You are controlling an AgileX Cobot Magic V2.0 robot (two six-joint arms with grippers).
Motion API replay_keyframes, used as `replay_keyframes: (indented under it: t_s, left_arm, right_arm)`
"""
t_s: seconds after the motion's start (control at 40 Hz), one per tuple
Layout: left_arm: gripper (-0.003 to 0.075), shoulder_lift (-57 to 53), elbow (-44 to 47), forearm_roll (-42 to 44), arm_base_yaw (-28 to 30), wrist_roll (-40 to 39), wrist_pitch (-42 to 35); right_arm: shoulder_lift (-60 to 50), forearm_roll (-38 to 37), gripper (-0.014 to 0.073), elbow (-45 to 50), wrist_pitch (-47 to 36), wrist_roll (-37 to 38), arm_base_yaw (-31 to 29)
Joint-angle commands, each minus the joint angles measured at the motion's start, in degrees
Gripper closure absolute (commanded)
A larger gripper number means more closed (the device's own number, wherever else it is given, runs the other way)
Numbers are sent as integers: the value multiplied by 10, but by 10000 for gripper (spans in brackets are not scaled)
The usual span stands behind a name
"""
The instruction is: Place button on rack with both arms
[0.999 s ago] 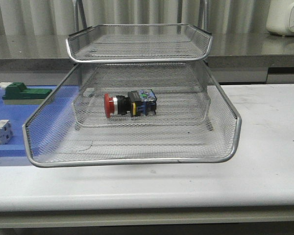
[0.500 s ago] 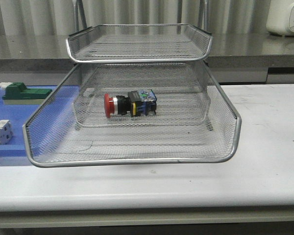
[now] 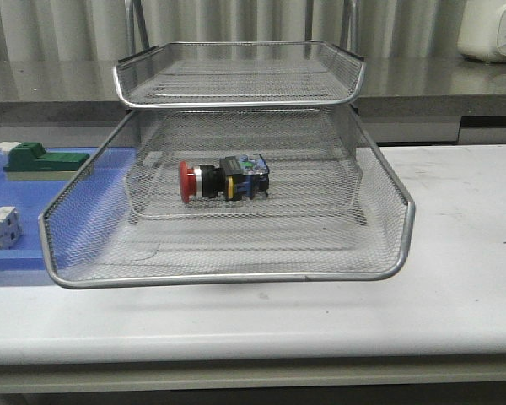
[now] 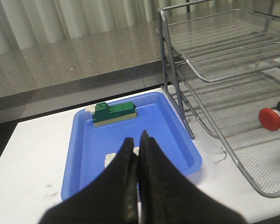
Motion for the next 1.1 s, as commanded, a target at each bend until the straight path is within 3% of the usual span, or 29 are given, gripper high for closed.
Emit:
replay_keyframes:
  t_s: [0.0, 0.275, 0.5, 0.649, 0.799, 1.074]
  left_arm:
    - [739, 8, -14, -11, 1, -5, -49]
    - [739, 8, -14, -11, 1, -5, -48]
    - [739, 8, -14, -11, 1, -5, -48]
    - [739, 8, -14, -11, 1, -5, -48]
    - [739, 8, -14, -11, 1, -5, -48]
    - [739, 8, -14, -11, 1, -5, -48]
  right_arm:
    - [3, 7, 653, -16, -34, 0, 2]
    - [19, 11, 653, -20, -54, 0, 2]
    - [167, 11, 653, -92, -52, 0, 2]
    - [272, 11, 653, -164, -9, -4, 16]
    - [330, 11, 653, -208, 12, -28, 101]
    - [411, 23, 653, -218, -2, -28, 317]
